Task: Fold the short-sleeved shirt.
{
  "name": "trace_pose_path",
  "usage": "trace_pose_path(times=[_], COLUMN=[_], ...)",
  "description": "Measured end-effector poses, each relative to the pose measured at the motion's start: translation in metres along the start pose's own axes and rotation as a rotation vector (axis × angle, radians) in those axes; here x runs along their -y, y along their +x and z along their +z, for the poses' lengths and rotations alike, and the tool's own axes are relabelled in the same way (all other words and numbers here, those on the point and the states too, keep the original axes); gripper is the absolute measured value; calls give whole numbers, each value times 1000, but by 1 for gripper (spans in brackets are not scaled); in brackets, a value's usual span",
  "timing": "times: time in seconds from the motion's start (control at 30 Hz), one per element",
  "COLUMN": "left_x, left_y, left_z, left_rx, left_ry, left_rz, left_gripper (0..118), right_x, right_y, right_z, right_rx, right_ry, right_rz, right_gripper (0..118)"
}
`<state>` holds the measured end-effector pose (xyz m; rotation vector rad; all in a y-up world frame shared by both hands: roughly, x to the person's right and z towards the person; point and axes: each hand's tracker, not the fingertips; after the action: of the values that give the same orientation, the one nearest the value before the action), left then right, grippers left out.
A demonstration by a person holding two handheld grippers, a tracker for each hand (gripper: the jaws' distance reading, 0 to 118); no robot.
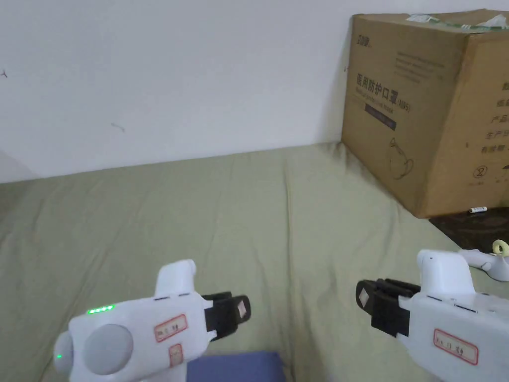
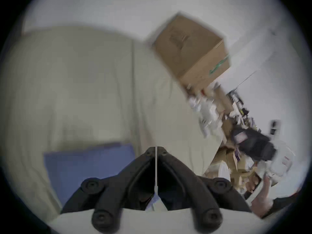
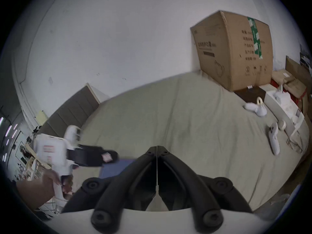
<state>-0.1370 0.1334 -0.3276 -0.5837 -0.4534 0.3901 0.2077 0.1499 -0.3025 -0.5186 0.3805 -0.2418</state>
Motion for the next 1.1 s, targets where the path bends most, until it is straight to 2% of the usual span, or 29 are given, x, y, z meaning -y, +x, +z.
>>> trace_pose_path(times=[0.1, 0.2, 0.27, 0.37, 0.43, 0.53, 0.7, 0.9, 0.93, 0.97, 1.03, 1.07, 1.1], left_x=[-12, -5, 2, 15, 20, 22, 25, 25, 23, 20, 19, 19, 21], left_y=[21, 33, 30, 30, 32, 31, 28, 21, 18, 13, -2, -11, -22], left_z=[54, 82, 85, 86, 86, 85, 82, 85, 89, 95, 111, 118, 124], left_rx=[-181, -361, -394, -542, -558, -574, -590, -590, -576, -555, -532, -542, -555], left_ry=[262, 440, 509, 585, 580, 560, 560, 537, 522, 506, 481, 454, 418], left_rz=[-208, -338, -330, -370, -369, -295, -254, -266, -277, -282, -297, -297, -276], left_gripper=[2, 2, 2, 2, 2, 2, 2, 2, 2, 2, 2, 2, 2], right_x=[-18, -26, -24, -23, -23, -22, -24, -27, -29, -33, -39, -40, -35], right_y=[-21, -39, -46, -50, -53, -58, -58, -62, -63, -65, -67, -69, -72], right_z=[9, 12, 4, -7, -10, -10, -8, -3, -3, -3, -10, -20, -40], right_rx=[20, 39, 86, 151, 167, 238, 245, 242, 223, 147, -110, -227, -297], right_ry=[126, 267, 366, 409, 418, 435, 422, 435, 430, 385, 251, 136, -31], right_rz=[68, 122, 160, 187, 204, 275, 245, 259, 257, 239, 215, 213, 205], right_gripper=[0, 0, 0, 0, 0, 0, 0, 0, 0, 0, 0, 0, 0])
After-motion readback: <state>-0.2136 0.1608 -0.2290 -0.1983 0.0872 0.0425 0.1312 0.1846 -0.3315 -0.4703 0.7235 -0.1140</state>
